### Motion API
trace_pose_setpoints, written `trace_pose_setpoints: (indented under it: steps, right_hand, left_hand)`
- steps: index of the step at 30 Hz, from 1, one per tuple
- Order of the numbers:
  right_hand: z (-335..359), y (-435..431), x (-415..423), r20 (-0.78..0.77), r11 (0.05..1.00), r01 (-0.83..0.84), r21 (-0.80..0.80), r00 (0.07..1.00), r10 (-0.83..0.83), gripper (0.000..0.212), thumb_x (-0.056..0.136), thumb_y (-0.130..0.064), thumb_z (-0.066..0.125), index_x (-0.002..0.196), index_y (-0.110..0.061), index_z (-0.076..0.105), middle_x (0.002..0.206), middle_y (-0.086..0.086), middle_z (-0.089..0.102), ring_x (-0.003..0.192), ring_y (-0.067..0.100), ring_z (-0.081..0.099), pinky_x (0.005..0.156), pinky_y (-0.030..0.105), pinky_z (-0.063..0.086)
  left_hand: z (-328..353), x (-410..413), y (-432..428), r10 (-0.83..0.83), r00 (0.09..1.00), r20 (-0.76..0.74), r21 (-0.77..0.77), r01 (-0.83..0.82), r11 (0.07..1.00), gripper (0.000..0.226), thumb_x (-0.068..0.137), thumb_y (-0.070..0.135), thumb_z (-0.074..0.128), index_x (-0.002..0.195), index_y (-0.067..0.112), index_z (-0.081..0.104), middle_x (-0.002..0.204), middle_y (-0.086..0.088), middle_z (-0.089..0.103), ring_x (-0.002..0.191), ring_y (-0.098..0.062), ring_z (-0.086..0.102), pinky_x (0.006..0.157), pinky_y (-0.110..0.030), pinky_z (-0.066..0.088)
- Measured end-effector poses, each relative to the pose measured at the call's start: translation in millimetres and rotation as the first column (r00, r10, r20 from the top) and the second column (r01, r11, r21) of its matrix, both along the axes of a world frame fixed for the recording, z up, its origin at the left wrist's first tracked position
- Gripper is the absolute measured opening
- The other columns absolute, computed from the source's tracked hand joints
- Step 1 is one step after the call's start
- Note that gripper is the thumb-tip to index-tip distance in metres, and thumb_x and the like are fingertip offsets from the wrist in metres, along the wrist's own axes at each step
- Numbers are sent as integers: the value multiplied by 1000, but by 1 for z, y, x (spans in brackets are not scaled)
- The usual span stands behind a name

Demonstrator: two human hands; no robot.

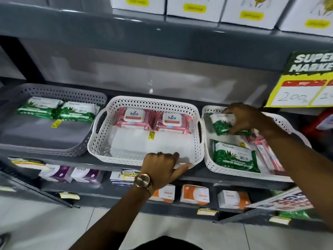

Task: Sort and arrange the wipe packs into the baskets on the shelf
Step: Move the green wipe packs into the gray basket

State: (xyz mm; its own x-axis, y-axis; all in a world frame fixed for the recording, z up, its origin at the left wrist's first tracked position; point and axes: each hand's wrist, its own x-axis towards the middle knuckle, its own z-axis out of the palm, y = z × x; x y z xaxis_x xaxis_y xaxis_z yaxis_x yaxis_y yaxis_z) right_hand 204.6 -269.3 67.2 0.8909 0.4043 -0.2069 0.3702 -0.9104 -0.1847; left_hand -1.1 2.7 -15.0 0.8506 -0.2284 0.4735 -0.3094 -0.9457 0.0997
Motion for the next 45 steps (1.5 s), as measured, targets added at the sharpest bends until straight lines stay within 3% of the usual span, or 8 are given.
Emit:
trace_pose_setpoints:
  steps: [2,6,10,14,18,30,35,45]
  right_hand:
    - [16,5,-12,21,991,67,120,997,-70,112,26,-67,81,124,-19,55,113,11,59,103,28,57,80,26,40]
    - [53,44,-47,170,954,116,276,971,-167,82,54,-36,88,126,-17,54,125,12,61,113,26,56,89,22,34]
    - [63,109,-79,223,880,95,466,949,-221,82,53,-30,90,125,-22,53,105,6,64,102,26,62,89,26,45]
    - [62,217,-112,163,795,-19,607,981,-101,70,50,-18,91,114,-19,62,102,1,67,91,17,61,77,6,44]
    - [42,343,-130,154,761,-126,636,987,35,81,46,-41,89,120,-26,61,116,-1,69,103,16,64,96,36,51]
    - [-22,597,-152,15,872,-80,483,996,83,95,54,-54,82,132,-17,42,142,13,43,129,33,44,101,48,44]
    - [-17,604,-150,26,852,-99,514,995,100,90,62,-63,72,134,-17,42,144,12,43,130,33,42,100,46,43]
    - [-4,458,-117,50,714,20,700,996,-78,52,68,-33,79,114,-15,61,118,11,67,109,25,62,95,41,50]
  left_hand:
    - [2,-2,11,3,999,-35,11,-3,1000,58,90,66,27,69,20,56,45,3,55,37,-18,51,42,-19,32]
    - [20,-18,63,31,999,-28,-37,-32,999,60,92,65,26,81,20,64,61,1,65,57,-23,61,52,-28,45]
    - [38,-43,137,110,994,1,-64,-109,992,50,92,56,35,91,19,68,78,0,70,79,-24,64,72,-34,47]
    - [39,-73,239,293,955,-49,31,-291,956,47,93,53,35,92,19,69,86,-4,71,84,-29,64,77,-38,43]
    - [28,-100,335,499,858,-124,30,-499,866,44,90,51,38,91,19,69,86,-6,72,83,-31,64,75,-39,44]
    - [-32,-114,398,439,898,-20,-15,-439,898,47,90,44,48,112,5,63,115,-18,65,113,-36,56,111,-48,28]
    - [-23,-114,389,435,895,-100,-90,-443,892,54,92,53,40,115,8,61,118,-14,61,124,-34,47,115,-48,21]
    - [19,-65,276,195,976,-92,-137,-206,969,57,93,58,35,118,12,58,118,-14,61,120,-34,50,113,-51,22]
